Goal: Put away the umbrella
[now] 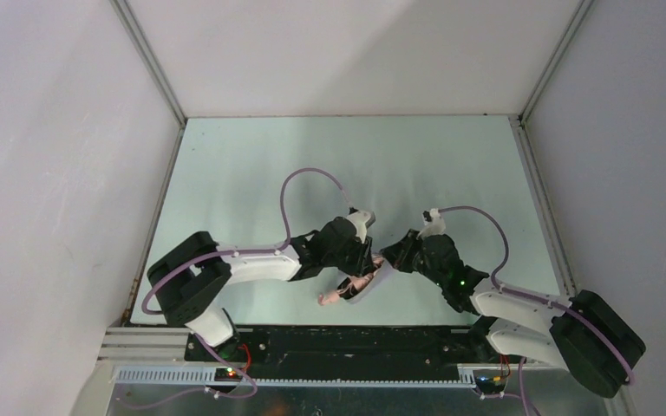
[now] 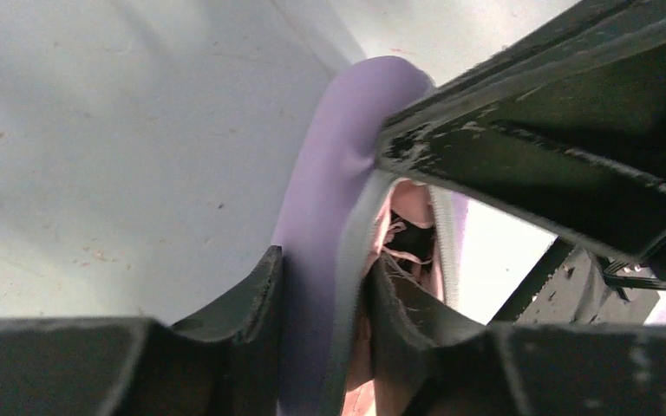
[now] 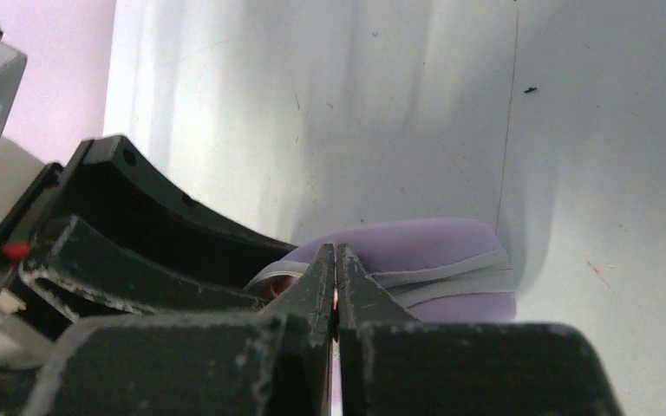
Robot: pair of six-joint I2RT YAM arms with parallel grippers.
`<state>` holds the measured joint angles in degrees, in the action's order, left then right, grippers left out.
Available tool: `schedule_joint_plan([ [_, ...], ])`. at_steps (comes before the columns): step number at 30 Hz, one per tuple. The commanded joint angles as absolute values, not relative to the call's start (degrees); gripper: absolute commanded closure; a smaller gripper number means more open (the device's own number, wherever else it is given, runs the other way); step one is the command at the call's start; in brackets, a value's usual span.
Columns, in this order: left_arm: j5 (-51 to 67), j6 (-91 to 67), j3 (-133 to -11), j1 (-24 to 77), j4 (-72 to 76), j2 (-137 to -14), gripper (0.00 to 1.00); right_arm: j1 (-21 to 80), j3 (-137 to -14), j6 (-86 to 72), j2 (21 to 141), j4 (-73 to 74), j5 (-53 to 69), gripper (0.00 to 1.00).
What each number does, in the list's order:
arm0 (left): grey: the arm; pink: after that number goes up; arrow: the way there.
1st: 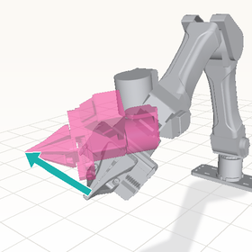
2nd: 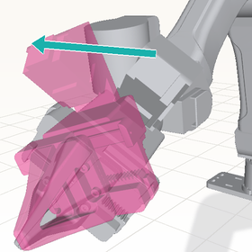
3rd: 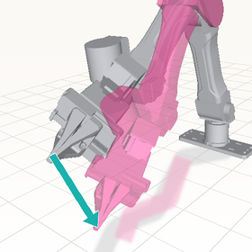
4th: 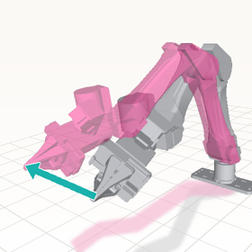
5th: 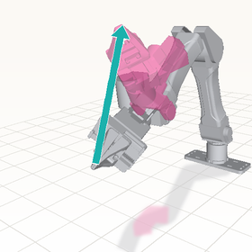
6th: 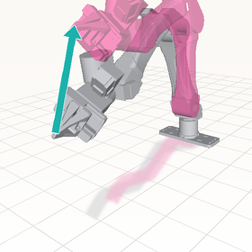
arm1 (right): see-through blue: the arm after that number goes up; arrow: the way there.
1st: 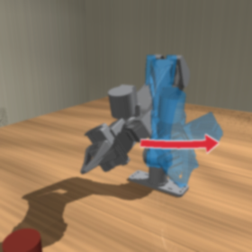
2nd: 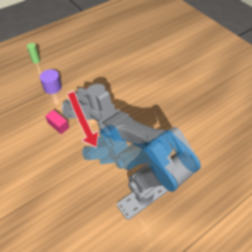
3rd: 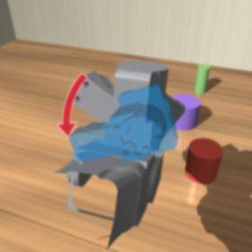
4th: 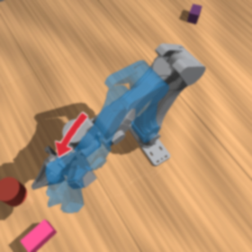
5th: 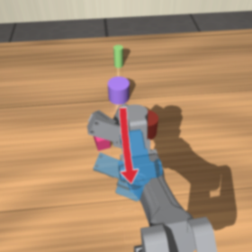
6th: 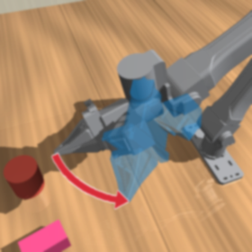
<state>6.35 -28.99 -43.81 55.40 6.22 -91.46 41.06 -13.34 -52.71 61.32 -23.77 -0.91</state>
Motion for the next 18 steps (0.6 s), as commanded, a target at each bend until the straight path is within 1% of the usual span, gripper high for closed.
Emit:
schedule_joint_plan([
  [1,-0.55,-32.0,-42.04,58.94,11.74,-100.65,0.72,49.97,-17.98,-56.75,63.43,-27.63,1.91,1.0],
  [2,-1.11,-32.26,-42.41,59.01,12.78,-101.34,0.78,53.01,-18.62,-57.16,63.57,-27.72,0.96,1.0],
  [4,-2.05,-32.33,-43.18,59.0,13.41,-102.56,0.84,56.43,-19.08,-58.1,63.9,-27.68,0.12,1.0],
  [7,-3.2,-31.97,-43.37,58.98,14.0,-101.82,0.85,57.38,-19.1,-58.15,63.36,-24.71,-2.46,1.0],
  [9,-3.4,-31.25,-43.2,58.98,13.43,-100.11,0.81,55.92,-18.66,-57.27,62.2,-23.15,-3.69,1.0],
  [11,-2.93,-30.45,-42.97,58.99,12.07,-97.72,0.73,53.67,-17.81,-56.12,60.75,-22.03,-3.7,1.0],
  [12,-2.14,-29.96,-42.89,58.98,11.57,-95.82,0.62,52.98,-17.64,-54.97,59.9,-21.43,-3.78,1.0],
  [13,-1.6,-29.46,-42.71,59.0,10.5,-94.93,0.56,51.41,-17.59,-54.42,59.57,-20.26,-3.58,1.0],
  [15,-0.62,-28.3,-42.59,58.93,8.58,-91.86,0.35,48.54,-17.17,-53.31,58.87,-19.35,-2.0,1.0],
  [16,1.54,-27.86,-42.52,58.91,8.07,-89.83,0.31,47.52,-16.94,-52.9,58.64,-19.43,-1.35,1.0],
  [17,3.28,-26.89,-42.36,58.98,7.14,-88.82,0.24,45.45,-16.38,-52.73,58.54,-19.65,0.19,1.0],
  [18,4.24,-26.41,-42.23,58.98,6.78,-87.13,0.2,43.75,-16.15,-52.36,58.3,-19.8,1.06,1.0],
])
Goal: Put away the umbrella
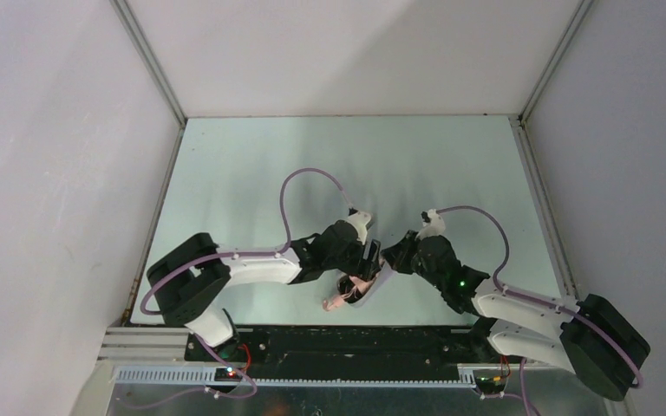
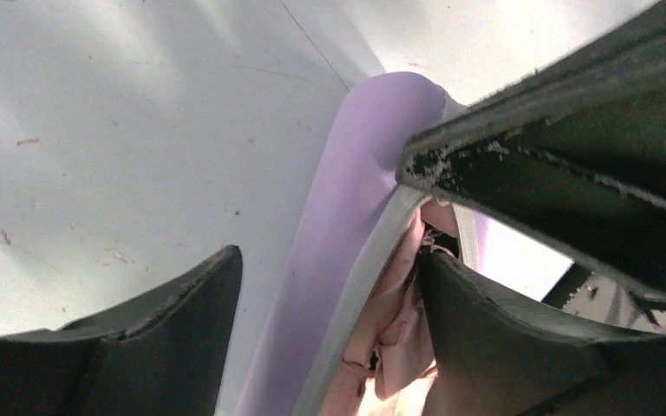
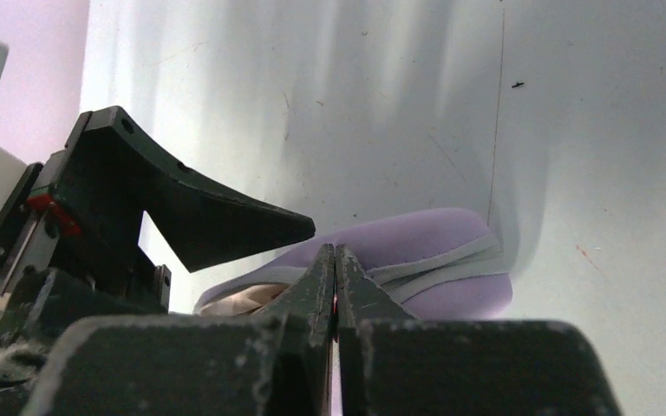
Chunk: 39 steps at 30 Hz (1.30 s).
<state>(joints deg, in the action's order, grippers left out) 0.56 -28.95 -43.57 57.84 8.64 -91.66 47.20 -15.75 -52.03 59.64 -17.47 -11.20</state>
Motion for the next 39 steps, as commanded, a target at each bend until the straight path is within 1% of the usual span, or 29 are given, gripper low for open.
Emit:
schedule_joint_plan([
  [1,6.53,-25.48,-42.07,59.02,6.29,-86.5,0.09,43.15,-15.79,-52.11,58.24,-20.11,2.4,1.0],
  [3,9.14,-23.94,-42.19,58.87,5.84,-85.54,0.01,41.74,-15.65,-51.35,58.19,-20.27,3.73,1.0],
  [9,13.94,-23.09,-43.07,58.57,6.59,-87.39,0.0,40.82,-15.64,-51.13,60.1,-21.68,5.85,1.0],
  [14,15.23,-25.05,-43.41,58.36,7.61,-87.18,0.0,40.79,-15.57,-51.55,61.03,-22.09,5.77,1.0],
  [17,10.52,-27.55,-43.41,58.32,5.68,-83.85,0.0,40.82,-15.56,-51.69,61.04,-22.04,5.43,1.0],
  [22,-5.26,-35.19,-42.36,59.87,-0.17,-77.14,0.0,40.85,-15.29,-51.96,60.05,-21.5,3.69,1.0],
  [25,-9.71,-35.81,-42.26,62.43,-2.64,-73.67,0.0,40.85,-15.24,-52.26,59.71,-21.53,3.25,1.0],
  [27,-10.04,-36.18,-43.8,64.04,-3.96,-74.24,0.0,40.87,-15.22,-52.3,59.69,-21.68,3.25,1.0],
  [31,-14.02,-37.59,-46.74,68.0,-7.54,-79.49,0.0,40.79,-15.21,-52.56,59.69,-21.95,3.33,1.0],
  [34,-15.21,-40.06,-47.14,69.43,-7.11,-83.21,0.0,40.86,-15.14,-53.06,59.47,-21.97,3.34,1.0],
  [39,-20.59,-41.91,-50.41,73.06,-10.39,-87.55,0.0,40.73,-15.12,-53.18,59.13,-21.96,3.43,1.0],
])
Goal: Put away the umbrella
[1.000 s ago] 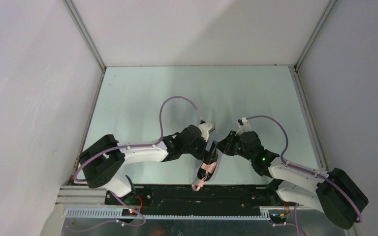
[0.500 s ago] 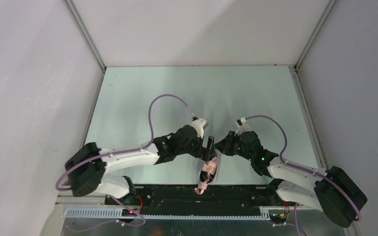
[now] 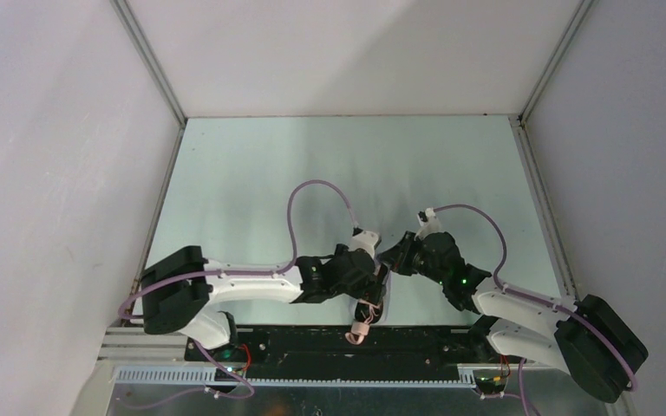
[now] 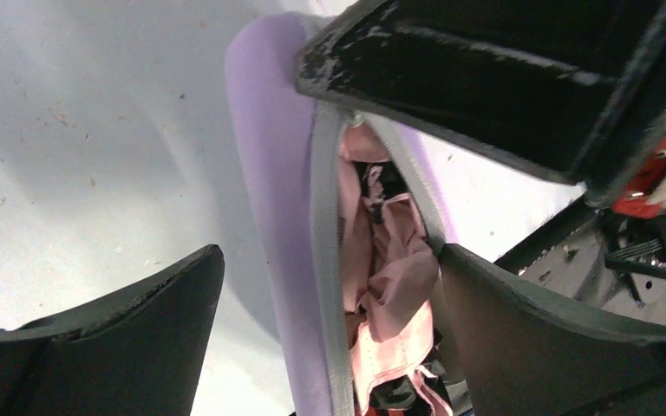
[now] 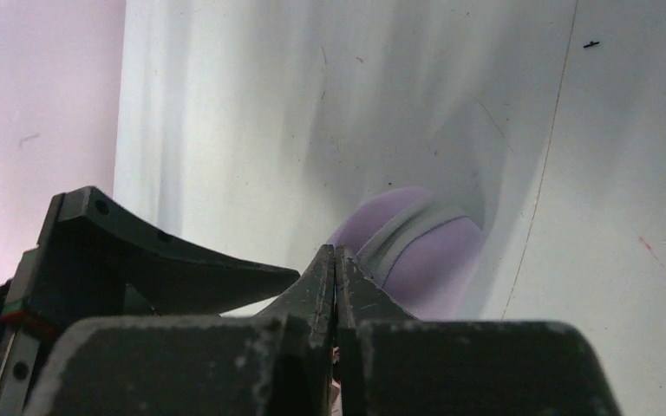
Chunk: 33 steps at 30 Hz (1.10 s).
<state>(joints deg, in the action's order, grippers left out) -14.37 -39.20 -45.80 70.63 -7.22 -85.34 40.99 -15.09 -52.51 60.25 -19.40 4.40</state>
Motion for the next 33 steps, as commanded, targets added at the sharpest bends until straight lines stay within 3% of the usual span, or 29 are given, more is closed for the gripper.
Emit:
schedule_joint_plan([
  [1,-20.88,-41.96,-50.83,73.75,-10.86,-87.85,0.0,40.7,-15.16,-53.18,59.14,-21.79,3.43,1.0],
  [12,-22.12,-42.69,-57.99,76.59,-17.65,-89.07,0.0,40.87,-15.12,-53.08,58.5,-21.33,3.51,1.0],
  [22,-31.11,-45.88,-63.76,80.72,-28.43,-96.26,0.01,40.0,-15.25,-52.79,57.37,-19.97,4.51,1.0],
  [24,-31.67,-45.99,-63.69,81.01,-28.9,-96.51,0.06,39.88,-15.39,-53.03,56.73,-19.48,4.46,1.0],
  [27,-32.49,-45.7,-63.51,80.99,-30.03,-96.3,0.28,39.88,-15.61,-52.86,55.71,-18.51,4.05,1.0],
  [30,-32.79,-44.56,-63.82,80.95,-30.18,-94.74,0.58,39.88,-15.97,-51.74,55.55,-17.23,3.77,1.0],
  [33,-31.49,-42.84,-64.0,80.49,-29.69,-93.54,0.72,40.02,-16.31,-50.48,55.5,-18.14,6.27,1.0],
])
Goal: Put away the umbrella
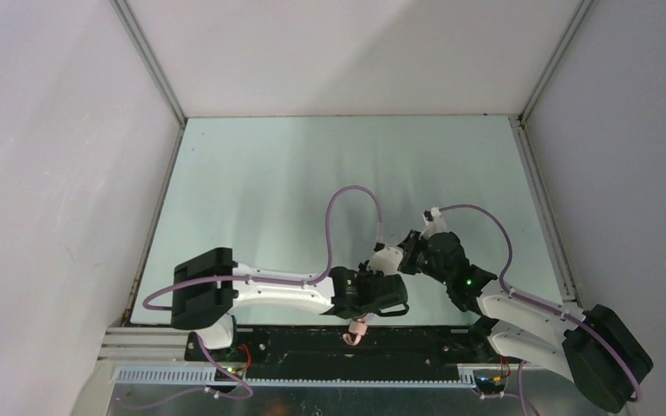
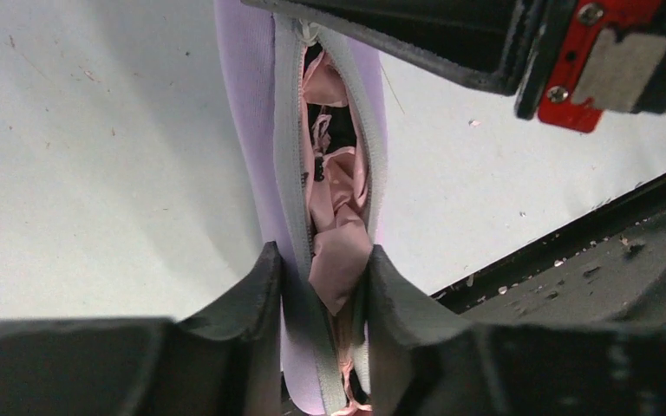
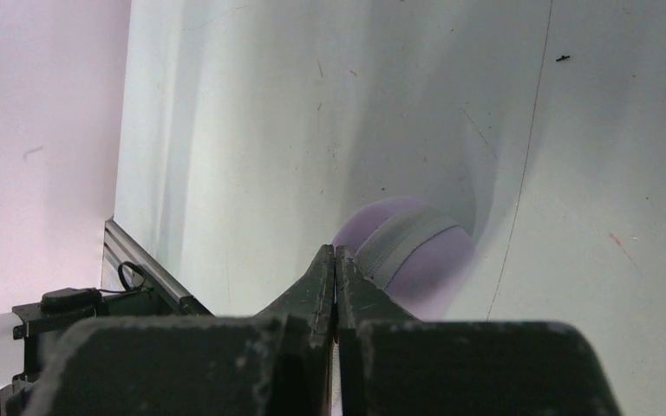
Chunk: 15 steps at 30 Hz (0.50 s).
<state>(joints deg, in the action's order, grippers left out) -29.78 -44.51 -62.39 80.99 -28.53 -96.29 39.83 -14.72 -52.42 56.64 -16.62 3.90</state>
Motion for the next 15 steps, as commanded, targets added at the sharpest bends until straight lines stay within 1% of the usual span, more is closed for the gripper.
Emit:
schedule_joint_plan([
  [1,-31.08,-41.82,-63.53,80.19,-29.35,-92.71,0.75,40.33,-16.46,-49.64,55.4,-18.56,7.22,1.0],
  [2,-29.48,-40.65,-62.29,79.37,-27.86,-91.8,0.78,40.42,-16.99,-49.35,55.14,-18.64,9.23,1.0],
  [4,-26.25,-39.45,-60.33,77.45,-24.37,-90.71,0.8,40.93,-17.72,-49.18,55.05,-19.16,12.91,1.0],
  [8,-20.25,-35.03,-52.12,73.67,-14.92,-88.17,0.88,43.74,-18.28,-50.88,55.84,-20.63,18.65,1.0],
  [15,-17.97,-29.22,-50.44,70.44,-10.3,-90.28,0.9,50.83,-18.3,-51.44,57.59,-22.33,19.43,1.0],
])
